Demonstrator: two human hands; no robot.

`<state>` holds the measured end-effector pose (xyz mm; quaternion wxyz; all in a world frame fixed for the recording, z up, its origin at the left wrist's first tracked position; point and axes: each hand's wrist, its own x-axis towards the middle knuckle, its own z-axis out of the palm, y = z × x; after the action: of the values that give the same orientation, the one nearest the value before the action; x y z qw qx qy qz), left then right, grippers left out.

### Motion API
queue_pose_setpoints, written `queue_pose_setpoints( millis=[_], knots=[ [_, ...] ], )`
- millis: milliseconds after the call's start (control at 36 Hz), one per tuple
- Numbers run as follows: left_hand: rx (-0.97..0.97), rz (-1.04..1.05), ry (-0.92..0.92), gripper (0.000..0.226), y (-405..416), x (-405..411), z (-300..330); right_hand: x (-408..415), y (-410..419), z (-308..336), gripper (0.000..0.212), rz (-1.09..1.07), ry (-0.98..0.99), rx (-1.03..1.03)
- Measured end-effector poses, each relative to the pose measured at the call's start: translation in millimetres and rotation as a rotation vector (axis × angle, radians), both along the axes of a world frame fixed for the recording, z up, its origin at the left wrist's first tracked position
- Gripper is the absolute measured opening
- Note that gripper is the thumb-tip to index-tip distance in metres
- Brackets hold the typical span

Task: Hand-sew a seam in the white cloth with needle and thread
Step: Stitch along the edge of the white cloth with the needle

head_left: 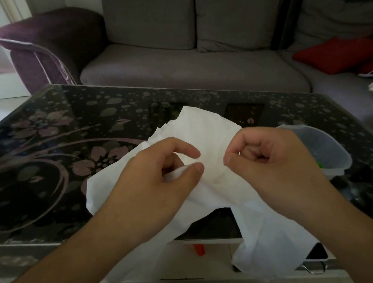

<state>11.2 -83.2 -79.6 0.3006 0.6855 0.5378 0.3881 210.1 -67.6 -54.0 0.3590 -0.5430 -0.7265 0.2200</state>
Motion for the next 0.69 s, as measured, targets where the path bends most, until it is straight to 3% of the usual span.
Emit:
queue_pose_setpoints(
  millis=[278, 333, 444, 528, 694],
  knots=[
    [-0.131, -0.03, -0.059, 0.014, 2, -8, 8, 5, 0, 8, 0.017, -0.065, -0.046, 0.02],
    [-0.141, -0.033, -0.075, 0.014, 2, -9, 8, 5, -4, 16, 0.01, -0.013, 0.018, -0.069],
    [-0.144, -0.039, -0.122, 0.015, 1, -9, 8, 8, 5, 24, 0.022, -0.054, 0.278, -0.417],
    [-0.124, -0.04, -0.148, 0.014, 0, -8, 11, 7, 8, 26, 0.025, 0.069, 0.414, -0.473],
    [-0.091, -0.07, -0.195, 0.015, -2, -8, 14, 12, 7, 24, 0.031, 0.022, 0.211, -0.329]
  ],
)
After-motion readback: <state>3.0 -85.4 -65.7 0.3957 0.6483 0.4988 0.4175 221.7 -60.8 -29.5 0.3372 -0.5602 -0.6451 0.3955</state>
